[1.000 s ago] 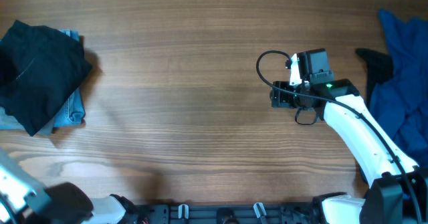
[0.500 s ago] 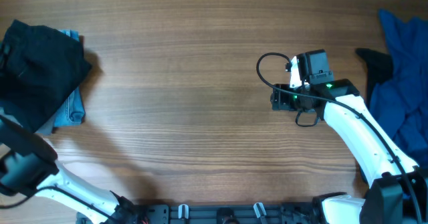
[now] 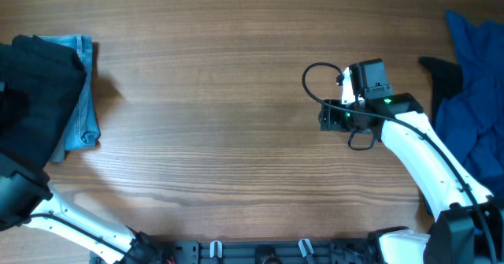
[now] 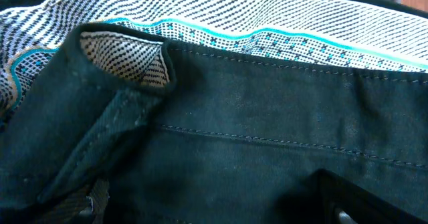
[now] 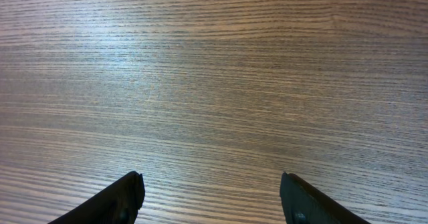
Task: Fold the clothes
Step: 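Open the left gripper and lift it away from the stack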
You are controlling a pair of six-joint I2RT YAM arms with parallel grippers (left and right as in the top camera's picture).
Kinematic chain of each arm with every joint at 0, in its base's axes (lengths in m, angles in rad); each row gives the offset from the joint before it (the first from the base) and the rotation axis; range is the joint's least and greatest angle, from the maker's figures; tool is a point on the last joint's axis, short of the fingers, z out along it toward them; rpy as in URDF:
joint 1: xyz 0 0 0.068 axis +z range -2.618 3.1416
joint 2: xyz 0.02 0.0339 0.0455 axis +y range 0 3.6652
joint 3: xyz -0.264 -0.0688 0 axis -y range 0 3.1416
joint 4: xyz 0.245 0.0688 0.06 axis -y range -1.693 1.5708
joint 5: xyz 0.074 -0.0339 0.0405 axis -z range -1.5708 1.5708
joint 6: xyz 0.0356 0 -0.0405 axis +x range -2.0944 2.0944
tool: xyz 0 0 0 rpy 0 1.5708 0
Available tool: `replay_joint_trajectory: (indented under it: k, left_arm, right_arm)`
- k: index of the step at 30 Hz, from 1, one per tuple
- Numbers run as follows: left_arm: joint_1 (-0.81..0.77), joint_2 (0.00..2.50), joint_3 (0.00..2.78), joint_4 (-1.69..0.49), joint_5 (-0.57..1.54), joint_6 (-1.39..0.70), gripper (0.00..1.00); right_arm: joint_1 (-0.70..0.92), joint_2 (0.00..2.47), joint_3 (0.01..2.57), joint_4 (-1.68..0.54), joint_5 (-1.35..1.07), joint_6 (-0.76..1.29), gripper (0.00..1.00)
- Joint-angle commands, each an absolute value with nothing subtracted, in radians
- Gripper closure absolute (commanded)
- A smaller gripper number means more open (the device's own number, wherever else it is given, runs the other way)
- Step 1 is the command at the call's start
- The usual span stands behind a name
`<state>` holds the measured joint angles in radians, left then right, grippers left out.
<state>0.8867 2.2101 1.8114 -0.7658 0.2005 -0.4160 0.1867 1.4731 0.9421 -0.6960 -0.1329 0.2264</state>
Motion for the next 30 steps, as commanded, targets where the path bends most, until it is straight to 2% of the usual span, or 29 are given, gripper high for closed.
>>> replay_joint_trajectory:
  k: [1,8,16,22,30]
  left_arm:
    - [0.908,2.267,1.805,-0.785,0.197,-0.400,0.00]
    - [0.908,2.202,1.816,-0.762,0.398,-0.344,0.00]
    - [0.857,1.934,1.821,-0.738,0.397,-0.344,0.00]
    - [0.667,1.792,1.821,-0.786,0.376,-0.343,0.00]
    - [0.270,1.790,1.819,-0.989,0.127,-0.283,0.00]
  right_arm:
    - [0.186,1.459,0.964,-0.700,-0.118,0.239,0.30]
    - [0.186,1.459,0.964,-0.704,-0.118,0.238,0.28]
    - [0.186,1.459,0.964,-0.697,-0.162,0.238,0.08]
    - [0.186,1.459,0.964,-0.676,-0.268,0.238,0.06]
    - [0.165,1.459,0.981,-0.717,-0.327,0.235,0.03]
